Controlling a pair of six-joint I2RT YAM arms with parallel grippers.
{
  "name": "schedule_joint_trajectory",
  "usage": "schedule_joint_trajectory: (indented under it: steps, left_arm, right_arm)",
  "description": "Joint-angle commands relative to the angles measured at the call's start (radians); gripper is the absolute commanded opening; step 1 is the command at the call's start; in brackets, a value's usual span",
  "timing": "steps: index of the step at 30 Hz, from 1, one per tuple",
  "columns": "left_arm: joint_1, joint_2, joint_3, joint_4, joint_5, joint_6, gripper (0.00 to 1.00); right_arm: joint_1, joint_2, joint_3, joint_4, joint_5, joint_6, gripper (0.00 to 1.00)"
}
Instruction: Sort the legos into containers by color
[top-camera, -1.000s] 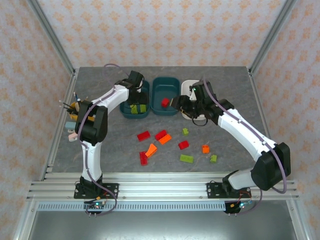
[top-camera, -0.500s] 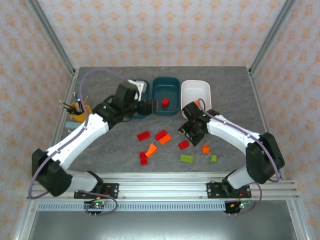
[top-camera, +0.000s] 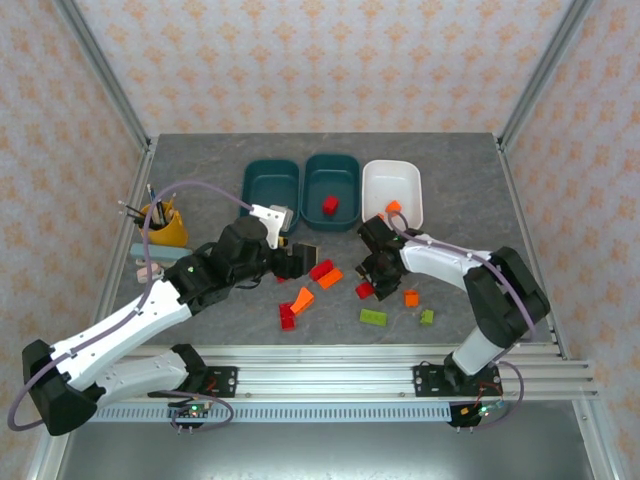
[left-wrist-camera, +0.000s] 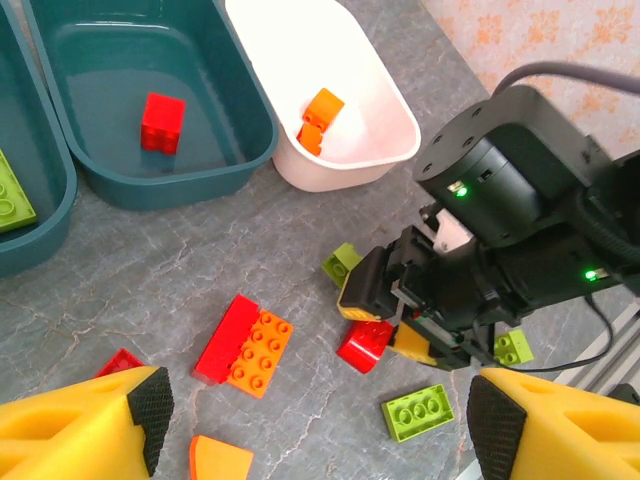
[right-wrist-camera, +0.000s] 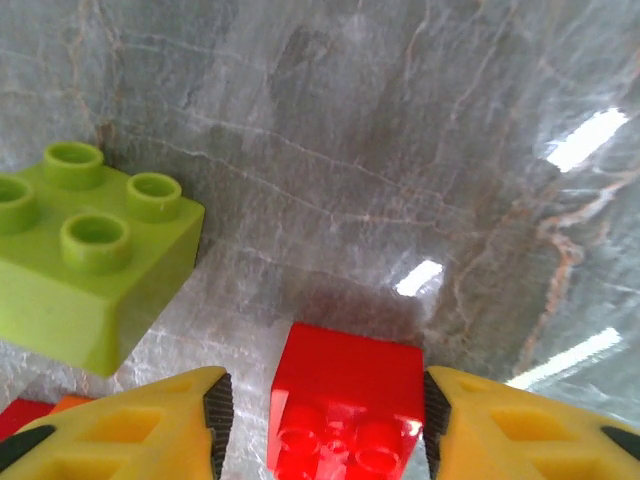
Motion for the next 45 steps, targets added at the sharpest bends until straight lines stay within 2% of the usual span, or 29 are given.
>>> schedule_joint_trajectory:
  steps: [1, 13, 17, 20, 27, 32, 37, 45]
  left_arm:
    - [-0.006, -0.015, -0.018, 0.021, -0.035, -0.022, 0.8]
    - [-0.007, 0.001, -0.008, 0.019, -0.056, -0.03, 0.8]
    - [-0.006, 0.001, 0.026, -0.012, -0.108, -0.051, 0.8]
    - [0.016, 0.017, 0.081, -0.054, -0.169, -0.088, 0.85]
    - [0.179, 0.087, 0.162, -0.079, -0.117, -0.19, 0.86]
    - [0.222, 0.11, 0.179, -0.057, -0.117, -0.199, 0.86]
    - [0.225, 0.123, 0.18, -0.057, -0.12, -0.204, 0.87]
    - [0.225, 0.084, 0.129, -0.062, -0.123, -0.217, 0.86]
  right_arm:
    - [0.008, 0.021, -0.027, 0.044, -0.001, 0.03, 0.5]
    - [0.009, -0.015, -0.005, -0.003, 0.034, 0.003, 0.3]
    - [0.019, -0.072, 0.134, -0.116, 0.139, -0.131, 0.27]
    - [0.029, -0.059, 0.306, -0.191, 0.209, -0.277, 0.27]
    - [0.029, 0.163, 0.678, -0.293, 0.315, -0.555, 0.27]
    - [0.029, 0.352, 0.894, -0.334, 0.356, -0.678, 0.26]
    - [0.029, 0.512, 1.059, -0.314, 0.249, -0.793, 0.25]
    - [0.029, 0.693, 1.217, -0.352, 0.156, -0.885, 0.26]
